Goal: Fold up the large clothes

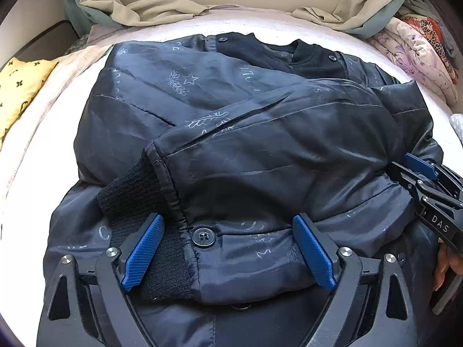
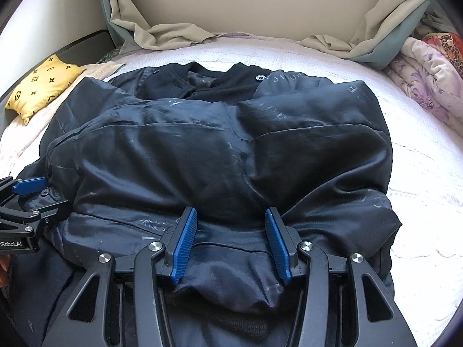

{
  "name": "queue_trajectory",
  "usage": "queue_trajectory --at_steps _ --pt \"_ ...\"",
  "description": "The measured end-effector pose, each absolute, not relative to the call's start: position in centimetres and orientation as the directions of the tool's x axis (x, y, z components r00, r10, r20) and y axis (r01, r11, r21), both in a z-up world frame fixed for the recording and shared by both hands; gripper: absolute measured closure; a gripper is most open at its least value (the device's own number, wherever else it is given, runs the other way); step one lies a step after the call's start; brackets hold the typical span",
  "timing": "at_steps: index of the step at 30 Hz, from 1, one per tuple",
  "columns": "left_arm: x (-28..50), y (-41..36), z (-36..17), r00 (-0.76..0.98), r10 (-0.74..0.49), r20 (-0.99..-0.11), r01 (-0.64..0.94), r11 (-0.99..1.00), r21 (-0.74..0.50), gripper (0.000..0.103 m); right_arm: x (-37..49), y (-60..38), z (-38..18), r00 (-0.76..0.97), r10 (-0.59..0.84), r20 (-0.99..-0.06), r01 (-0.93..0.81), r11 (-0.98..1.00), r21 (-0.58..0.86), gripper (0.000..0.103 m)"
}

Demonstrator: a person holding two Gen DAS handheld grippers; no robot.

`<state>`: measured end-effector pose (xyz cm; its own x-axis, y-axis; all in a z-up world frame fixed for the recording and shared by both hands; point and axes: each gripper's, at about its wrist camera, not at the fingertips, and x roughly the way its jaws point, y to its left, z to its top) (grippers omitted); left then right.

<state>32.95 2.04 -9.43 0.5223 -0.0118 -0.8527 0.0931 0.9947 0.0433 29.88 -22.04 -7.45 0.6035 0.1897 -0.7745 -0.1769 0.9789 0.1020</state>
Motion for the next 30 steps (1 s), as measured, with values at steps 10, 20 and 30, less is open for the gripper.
queue_trajectory --at_steps 10,20,30 --pt "32.3 3.2 -6.8 0.540 -0.018 -0.841 0.067 0.998 0.021 0.010 30.3 -24.4 -2.3 0.563 0.347 -0.750 -0.146 0.935 0.323 0.036" --pt "31.1 3.6 -6.2 0.554 0.035 -0.832 0.066 0.994 0.086 0.010 29.1 -27.1 0.2 0.573 0.319 -0.755 -0.066 0.936 0.345 0.034" --pt "29.8 6.2 -4.5 0.557 -0.060 -0.828 0.089 0.996 -0.012 0.010 26.8 -28.1 1.7 0.570 0.314 -0.759 -0.069 0.939 0.336 0.034"
